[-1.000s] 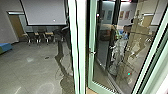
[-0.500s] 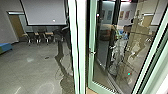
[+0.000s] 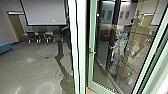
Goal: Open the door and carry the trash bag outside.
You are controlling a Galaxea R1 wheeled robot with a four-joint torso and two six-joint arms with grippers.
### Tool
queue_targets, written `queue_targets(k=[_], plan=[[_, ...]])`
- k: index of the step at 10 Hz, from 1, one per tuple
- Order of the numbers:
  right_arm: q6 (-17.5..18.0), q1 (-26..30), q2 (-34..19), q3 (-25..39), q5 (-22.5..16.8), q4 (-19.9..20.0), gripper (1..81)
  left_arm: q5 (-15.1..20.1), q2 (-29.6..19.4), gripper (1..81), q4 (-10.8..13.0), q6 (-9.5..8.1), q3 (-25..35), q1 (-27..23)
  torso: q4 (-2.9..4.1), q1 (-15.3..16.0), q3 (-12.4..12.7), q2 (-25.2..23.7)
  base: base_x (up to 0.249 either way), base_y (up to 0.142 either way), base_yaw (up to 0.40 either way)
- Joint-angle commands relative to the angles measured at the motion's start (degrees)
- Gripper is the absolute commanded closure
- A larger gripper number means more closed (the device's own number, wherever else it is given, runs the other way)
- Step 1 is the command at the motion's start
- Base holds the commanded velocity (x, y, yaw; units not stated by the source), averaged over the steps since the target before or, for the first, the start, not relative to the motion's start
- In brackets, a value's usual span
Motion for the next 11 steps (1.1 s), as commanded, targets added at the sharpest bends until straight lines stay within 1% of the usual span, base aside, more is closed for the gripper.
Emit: queue_targets(k=[1, 4, 11], plan=[[-0.18, 2.74, 0.24, 0.24, -2.98, 0.71, 1.0, 3.23, -0.23, 81.1, 0.35, 0.51, -0.10, -3.43, 0.00, 0.00, 0.00, 0.00, 0.000, 0.000, 0.000], [-0.18, 2.65, 0.15, 0.07, -2.89, 0.71, 1.0, 3.23, -0.40, 81.1, 0.26, 0.51, -0.10, -3.43, 0.00, 0.00, 0.00, 0.00, 0.000, 0.000, 0.000], [-0.27, 2.13, 0.33, 0.16, -2.54, 0.45, 1.0, 3.23, 0.03, 81.1, 0.26, 0.51, -0.10, -3.52, 0.00, 0.02, 0.00, 0.00, 0.000, -0.088, 0.000]])
